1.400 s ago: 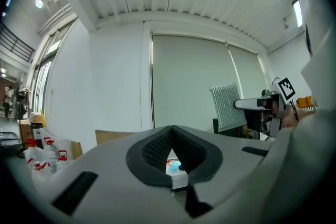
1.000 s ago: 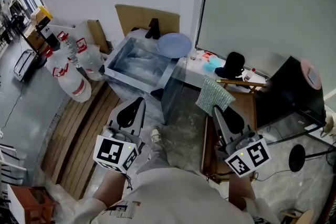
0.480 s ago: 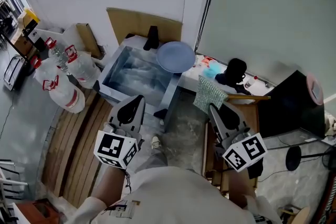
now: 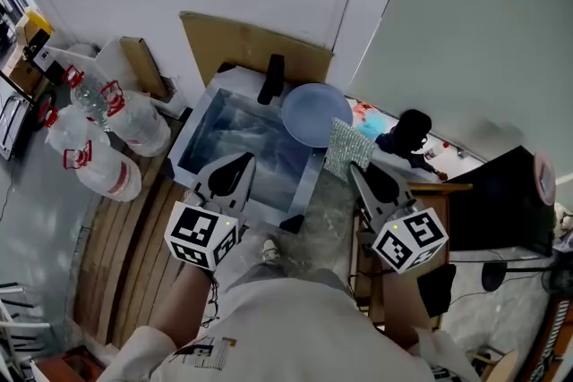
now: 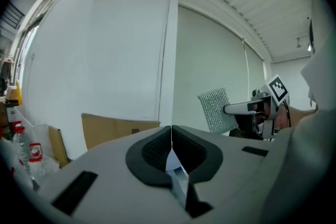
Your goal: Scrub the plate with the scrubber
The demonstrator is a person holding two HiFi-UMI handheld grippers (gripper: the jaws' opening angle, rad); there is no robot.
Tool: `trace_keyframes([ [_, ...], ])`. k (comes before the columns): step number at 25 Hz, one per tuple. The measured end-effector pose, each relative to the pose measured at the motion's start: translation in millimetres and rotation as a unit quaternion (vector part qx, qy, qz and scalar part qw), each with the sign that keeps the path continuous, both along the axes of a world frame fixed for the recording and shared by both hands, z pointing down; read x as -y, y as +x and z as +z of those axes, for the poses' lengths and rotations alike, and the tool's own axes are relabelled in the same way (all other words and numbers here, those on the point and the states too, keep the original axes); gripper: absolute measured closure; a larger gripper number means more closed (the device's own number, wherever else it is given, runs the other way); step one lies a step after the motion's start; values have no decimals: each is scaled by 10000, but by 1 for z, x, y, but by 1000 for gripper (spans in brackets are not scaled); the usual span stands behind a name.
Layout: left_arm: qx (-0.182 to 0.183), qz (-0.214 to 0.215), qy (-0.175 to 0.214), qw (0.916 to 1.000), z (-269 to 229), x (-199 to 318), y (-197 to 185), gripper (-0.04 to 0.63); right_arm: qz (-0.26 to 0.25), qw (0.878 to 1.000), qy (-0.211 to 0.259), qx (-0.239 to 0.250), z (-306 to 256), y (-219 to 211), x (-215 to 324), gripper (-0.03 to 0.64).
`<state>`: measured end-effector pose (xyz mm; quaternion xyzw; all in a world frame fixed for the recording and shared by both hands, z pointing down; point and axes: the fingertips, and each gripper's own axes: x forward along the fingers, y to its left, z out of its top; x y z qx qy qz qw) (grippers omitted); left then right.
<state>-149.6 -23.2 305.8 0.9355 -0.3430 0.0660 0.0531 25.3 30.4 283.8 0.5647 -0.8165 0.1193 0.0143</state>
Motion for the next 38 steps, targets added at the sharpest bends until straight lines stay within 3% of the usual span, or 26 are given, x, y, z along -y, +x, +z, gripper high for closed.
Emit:
trace_keyframes([
  [11,-80,-93,-806,9967,44,77,4,577,103,9985,-544,20,43,5,89,519],
  [18,-233,-206,-1385,9899,81,115,38,572,-98,9929,-1184,62,102,35,138,519],
  [20,-322,-313,-1696,9845,99,129,50,549,-258,9903,-1359,88,119,40,154,518],
  [22,-346,-366,-2022,9780,120,140,65,454,-430,9871,-1540,89,138,45,171,518],
  [29,-73,-696,-2717,9598,191,172,103,430,-1002,9685,-2277,89,205,52,222,518],
  [38,-489,-1361,-3801,9136,280,203,125,414,-1570,9322,-3253,245,287,45,260,518],
])
